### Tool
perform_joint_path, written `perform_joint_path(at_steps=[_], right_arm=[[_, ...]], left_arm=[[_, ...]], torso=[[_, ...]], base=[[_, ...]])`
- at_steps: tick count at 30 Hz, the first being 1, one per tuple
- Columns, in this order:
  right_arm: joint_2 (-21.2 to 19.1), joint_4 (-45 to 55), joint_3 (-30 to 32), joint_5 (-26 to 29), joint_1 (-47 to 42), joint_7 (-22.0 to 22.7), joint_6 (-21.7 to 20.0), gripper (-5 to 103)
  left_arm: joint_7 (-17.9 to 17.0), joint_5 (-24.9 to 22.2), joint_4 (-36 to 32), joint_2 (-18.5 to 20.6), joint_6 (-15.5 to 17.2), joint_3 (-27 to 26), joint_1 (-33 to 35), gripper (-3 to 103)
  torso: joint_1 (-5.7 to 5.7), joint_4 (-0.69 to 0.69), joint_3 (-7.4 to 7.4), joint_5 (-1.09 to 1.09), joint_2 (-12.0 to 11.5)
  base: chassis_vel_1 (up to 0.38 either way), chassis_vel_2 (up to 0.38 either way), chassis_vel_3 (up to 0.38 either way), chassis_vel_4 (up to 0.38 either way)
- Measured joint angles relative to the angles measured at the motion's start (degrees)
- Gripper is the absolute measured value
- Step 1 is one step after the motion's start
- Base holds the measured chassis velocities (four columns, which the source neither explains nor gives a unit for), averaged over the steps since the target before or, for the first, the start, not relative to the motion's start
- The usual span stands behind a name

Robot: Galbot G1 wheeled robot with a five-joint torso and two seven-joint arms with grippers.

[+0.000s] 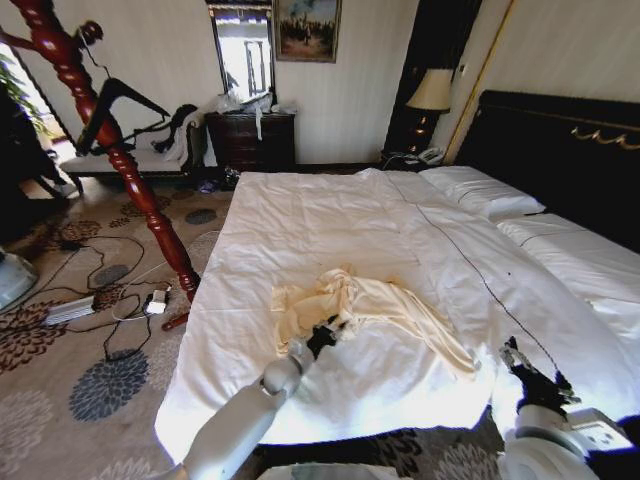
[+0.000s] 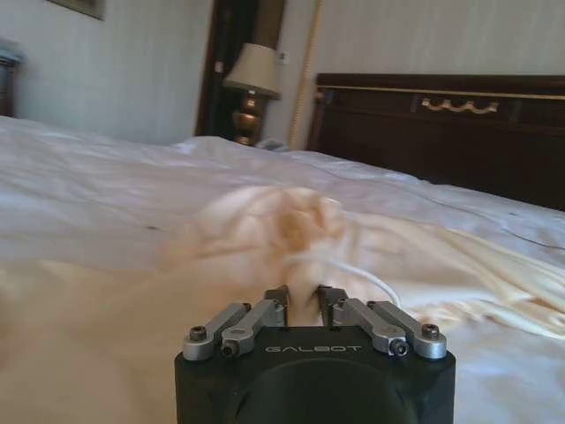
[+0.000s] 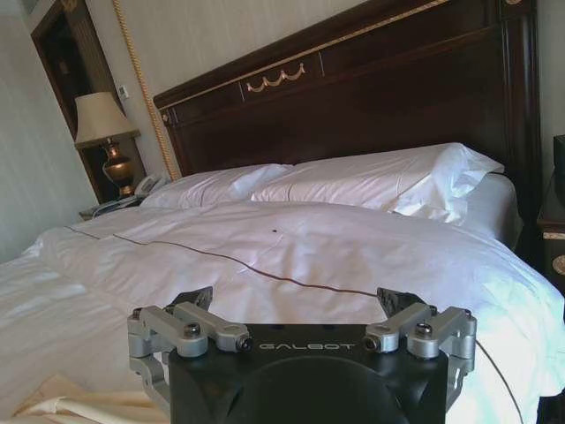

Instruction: Pick up the clothes from the bed and hang them on the clothes hanger.

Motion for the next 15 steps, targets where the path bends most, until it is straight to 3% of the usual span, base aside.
perform_joint_path(at_steps=[2, 6, 11, 15], right_arm=[[0.0, -0.1, -0.1, 0.0, 0.2, 0.0, 0.0, 100], [0.0, -0.8, -1.2, 0.0, 0.9, 0.1, 0.0, 100], [0.6, -1.8, -2.3, -0.3, 1.7, 0.2, 0.0, 100], [1.3, -2.4, -3.0, -0.7, 2.2, 0.2, 0.1, 100]], left_arm=[[0.0, -0.2, -0.1, 0.3, 0.0, -0.9, 0.1, 22], [0.1, -2.2, -0.5, 1.9, -0.2, -6.6, 0.3, 2], [0.4, -5.7, -1.1, 4.3, -0.4, -10.4, 1.2, 0], [2.5, -6.1, -4.0, 6.0, -0.9, -8.9, 5.0, 0]], torso=[[0.0, 0.0, 0.0, 0.0, 0.0], [0.0, 0.0, 0.0, 0.0, 0.0], [0.0, 0.0, 0.0, 0.01, 0.0], [0.0, 0.02, 0.0, 0.01, 0.0]], base=[[0.0, 0.0, 0.0, 0.0], [0.0, 0.0, 0.0, 0.0], [0.0, 0.0, 0.0, 0.0], [0.0, 0.0, 0.0, 0.0]])
